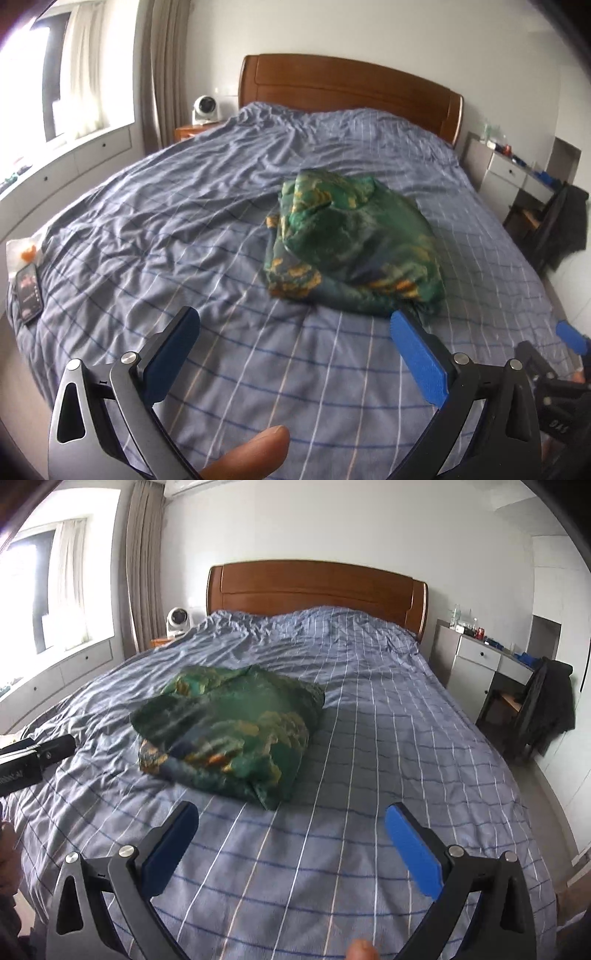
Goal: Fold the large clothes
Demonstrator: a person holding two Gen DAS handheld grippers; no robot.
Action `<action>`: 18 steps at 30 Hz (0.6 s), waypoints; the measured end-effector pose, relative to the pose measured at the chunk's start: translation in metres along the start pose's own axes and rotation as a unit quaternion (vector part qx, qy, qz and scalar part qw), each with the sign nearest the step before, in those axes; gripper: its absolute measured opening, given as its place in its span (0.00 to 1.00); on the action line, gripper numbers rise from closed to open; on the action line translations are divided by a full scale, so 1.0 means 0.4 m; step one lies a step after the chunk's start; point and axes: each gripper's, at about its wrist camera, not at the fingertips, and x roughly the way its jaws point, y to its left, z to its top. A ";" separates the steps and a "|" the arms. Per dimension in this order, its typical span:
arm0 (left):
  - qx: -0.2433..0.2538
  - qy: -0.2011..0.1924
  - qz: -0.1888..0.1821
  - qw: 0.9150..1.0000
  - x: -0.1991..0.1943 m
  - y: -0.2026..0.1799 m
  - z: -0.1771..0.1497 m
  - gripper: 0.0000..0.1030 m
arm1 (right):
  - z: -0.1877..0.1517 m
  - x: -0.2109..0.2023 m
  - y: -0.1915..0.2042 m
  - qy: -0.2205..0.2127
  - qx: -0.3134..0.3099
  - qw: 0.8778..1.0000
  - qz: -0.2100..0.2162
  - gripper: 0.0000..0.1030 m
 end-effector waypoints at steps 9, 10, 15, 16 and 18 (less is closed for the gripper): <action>0.055 0.014 0.040 0.998 -0.067 -0.048 -0.018 1.00 | -0.020 -0.045 0.024 0.037 0.007 0.999 0.014 1.00; 0.055 0.020 0.038 0.998 -0.071 -0.049 -0.018 1.00 | -0.021 -0.054 0.027 0.039 0.006 0.999 0.015 1.00; 0.073 0.018 0.055 0.996 -0.109 -0.060 -0.033 1.00 | -0.022 -0.097 0.033 0.037 0.015 0.999 0.026 1.00; 0.069 0.022 0.048 0.996 -0.116 -0.056 -0.034 1.00 | -0.022 -0.104 0.033 0.036 0.013 0.999 0.024 1.00; 0.056 0.026 0.028 0.998 -0.127 -0.046 -0.034 1.00 | -0.020 -0.115 0.035 0.036 0.009 0.999 0.024 1.00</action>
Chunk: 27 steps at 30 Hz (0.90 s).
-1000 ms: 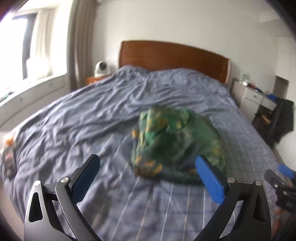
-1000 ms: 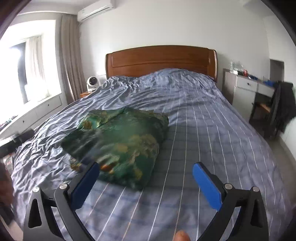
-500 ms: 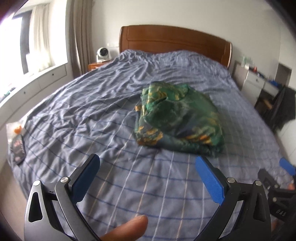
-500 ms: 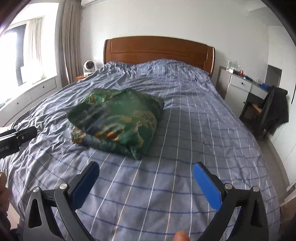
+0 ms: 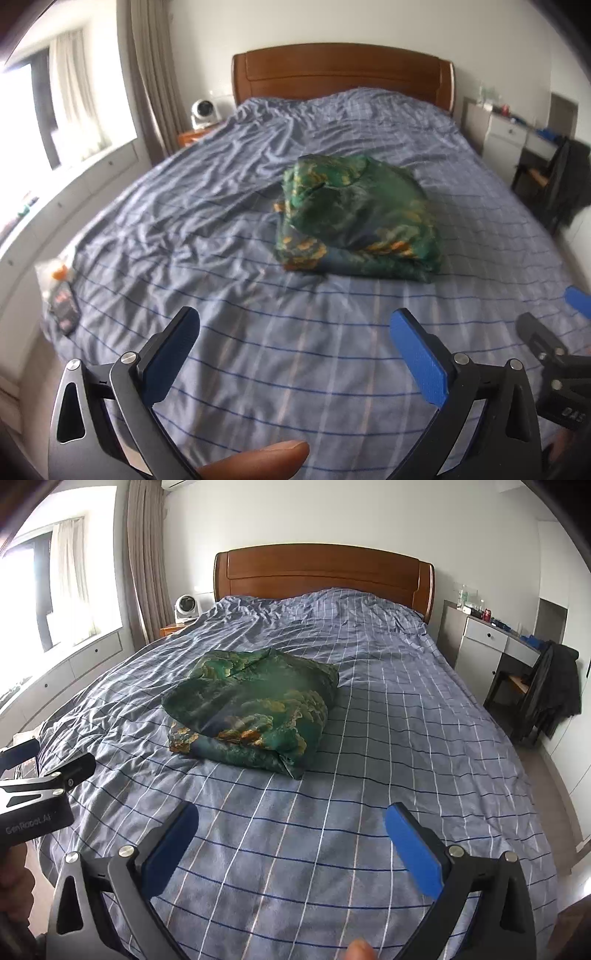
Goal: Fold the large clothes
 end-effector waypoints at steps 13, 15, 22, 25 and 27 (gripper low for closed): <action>0.004 0.003 0.010 1.000 -0.018 -0.001 0.001 1.00 | 0.000 -0.023 0.020 0.002 -0.019 1.000 0.001 1.00; 0.004 0.005 0.009 1.000 -0.018 -0.002 0.000 1.00 | -0.004 -0.024 0.024 0.005 -0.023 1.000 0.001 1.00; 0.004 -0.002 0.007 1.000 -0.036 0.001 0.004 1.00 | 0.005 -0.039 0.033 0.000 -0.024 1.000 -0.003 1.00; 0.003 -0.004 0.003 1.000 -0.038 -0.004 0.001 1.00 | 0.003 -0.044 0.030 0.001 -0.020 1.000 -0.008 1.00; 0.008 -0.002 0.004 1.000 -0.035 -0.012 -0.002 1.00 | -0.001 -0.049 0.027 0.000 -0.020 1.000 -0.011 1.00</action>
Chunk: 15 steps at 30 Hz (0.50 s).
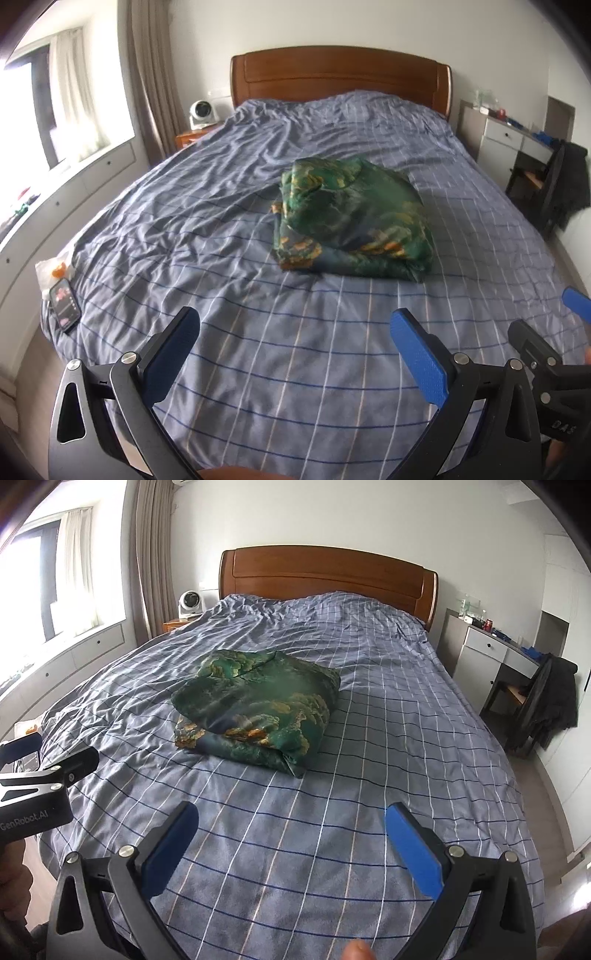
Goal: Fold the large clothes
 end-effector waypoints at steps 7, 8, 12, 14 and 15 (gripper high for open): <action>0.006 0.002 0.004 1.000 0.003 -0.014 -0.002 1.00 | -0.012 0.007 -0.013 0.005 0.006 1.000 0.002 1.00; 0.007 0.002 0.003 1.000 0.003 -0.014 -0.002 1.00 | -0.012 0.007 -0.016 0.005 0.007 1.000 0.001 1.00; 0.005 0.004 -0.022 1.000 0.000 -0.024 -0.005 1.00 | -0.017 0.009 -0.020 0.005 0.007 1.000 -0.004 1.00; 0.007 -0.005 -0.019 1.000 -0.009 -0.032 -0.006 1.00 | -0.020 0.014 -0.023 0.009 0.009 1.000 -0.003 1.00; 0.011 -0.011 -0.014 1.000 -0.014 -0.037 -0.006 1.00 | -0.020 0.015 -0.023 0.010 0.010 1.000 -0.002 1.00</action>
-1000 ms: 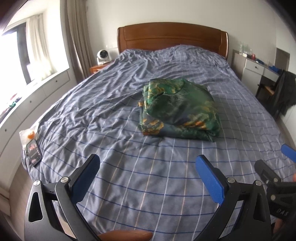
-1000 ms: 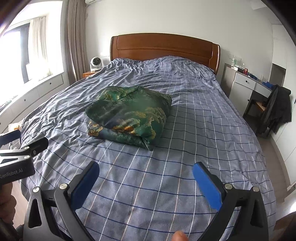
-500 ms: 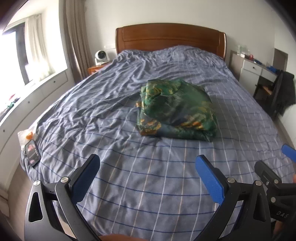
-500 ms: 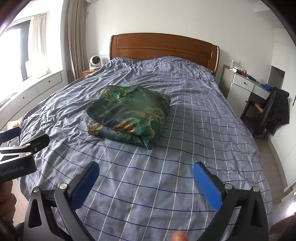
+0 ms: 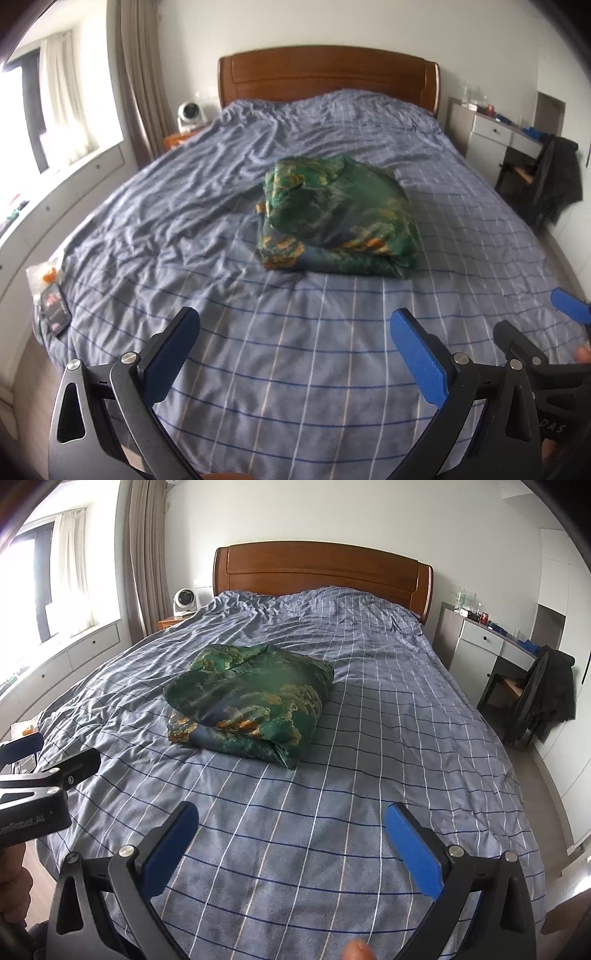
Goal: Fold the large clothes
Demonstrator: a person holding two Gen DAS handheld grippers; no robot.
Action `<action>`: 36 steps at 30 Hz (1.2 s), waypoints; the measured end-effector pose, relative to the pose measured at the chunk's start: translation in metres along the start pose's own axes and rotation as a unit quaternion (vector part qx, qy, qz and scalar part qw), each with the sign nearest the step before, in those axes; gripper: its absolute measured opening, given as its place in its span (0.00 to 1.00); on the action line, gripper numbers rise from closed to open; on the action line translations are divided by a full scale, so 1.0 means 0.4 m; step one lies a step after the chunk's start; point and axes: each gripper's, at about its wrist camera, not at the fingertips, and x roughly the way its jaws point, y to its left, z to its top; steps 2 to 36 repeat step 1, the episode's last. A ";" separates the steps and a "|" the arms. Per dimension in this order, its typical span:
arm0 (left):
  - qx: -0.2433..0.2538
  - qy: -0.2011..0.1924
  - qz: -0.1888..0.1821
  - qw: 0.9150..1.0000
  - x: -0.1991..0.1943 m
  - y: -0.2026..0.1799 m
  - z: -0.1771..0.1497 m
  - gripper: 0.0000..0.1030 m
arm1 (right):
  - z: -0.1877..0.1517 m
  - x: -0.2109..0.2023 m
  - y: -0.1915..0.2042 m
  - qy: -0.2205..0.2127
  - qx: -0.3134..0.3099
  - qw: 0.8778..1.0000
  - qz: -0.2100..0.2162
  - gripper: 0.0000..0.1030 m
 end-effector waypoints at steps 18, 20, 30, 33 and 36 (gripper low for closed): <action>0.003 -0.005 0.005 1.000 -0.003 -0.004 0.000 1.00 | 0.000 0.000 0.000 0.000 0.001 1.000 0.001 1.00; 0.003 -0.005 0.005 1.000 -0.003 -0.004 0.000 1.00 | 0.000 0.000 0.000 0.000 0.001 1.000 0.001 1.00; 0.003 -0.005 0.005 1.000 -0.003 -0.004 0.000 1.00 | 0.000 0.000 0.000 0.000 0.001 1.000 0.001 1.00; 0.003 -0.005 0.005 1.000 -0.003 -0.004 0.000 1.00 | 0.000 0.000 0.000 0.000 0.001 1.000 0.001 1.00; 0.003 -0.005 0.005 1.000 -0.003 -0.004 0.000 1.00 | 0.000 0.000 0.000 0.000 0.001 1.000 0.001 1.00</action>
